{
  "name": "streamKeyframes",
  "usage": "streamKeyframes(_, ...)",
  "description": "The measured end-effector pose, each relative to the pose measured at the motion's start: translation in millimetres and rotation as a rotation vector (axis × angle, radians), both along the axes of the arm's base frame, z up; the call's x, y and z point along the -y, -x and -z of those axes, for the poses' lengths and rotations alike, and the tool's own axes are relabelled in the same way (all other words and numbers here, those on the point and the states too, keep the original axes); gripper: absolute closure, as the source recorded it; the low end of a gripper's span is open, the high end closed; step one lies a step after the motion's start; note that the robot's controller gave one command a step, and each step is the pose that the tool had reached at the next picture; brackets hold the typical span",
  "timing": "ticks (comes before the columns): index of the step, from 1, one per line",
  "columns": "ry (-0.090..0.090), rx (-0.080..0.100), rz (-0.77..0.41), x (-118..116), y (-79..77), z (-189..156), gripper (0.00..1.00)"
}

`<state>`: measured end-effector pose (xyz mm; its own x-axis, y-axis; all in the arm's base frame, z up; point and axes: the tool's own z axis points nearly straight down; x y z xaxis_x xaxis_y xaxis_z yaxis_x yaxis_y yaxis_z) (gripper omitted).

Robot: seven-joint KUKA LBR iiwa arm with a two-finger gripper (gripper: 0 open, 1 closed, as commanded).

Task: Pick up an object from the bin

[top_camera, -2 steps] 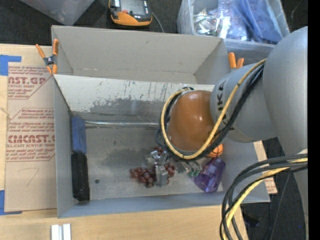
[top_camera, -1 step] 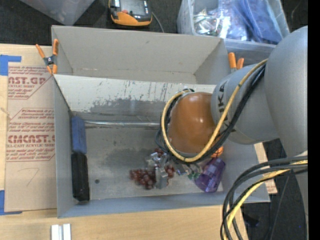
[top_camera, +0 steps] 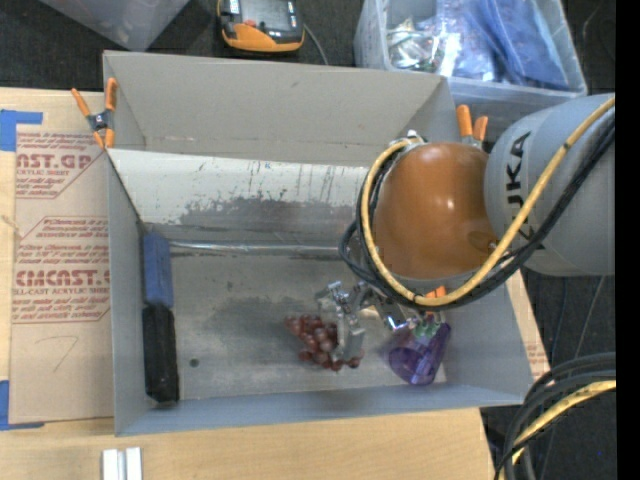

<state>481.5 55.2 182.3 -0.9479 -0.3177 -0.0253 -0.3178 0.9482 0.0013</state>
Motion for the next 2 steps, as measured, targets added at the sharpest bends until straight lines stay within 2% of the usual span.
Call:
streamKeyframes(1,0.001,-0.018,-0.009,1,-9.3,26,1.00)
streamKeyframes(2,0.000,-0.015,-0.011,-3,-14.0,-72,1.00)
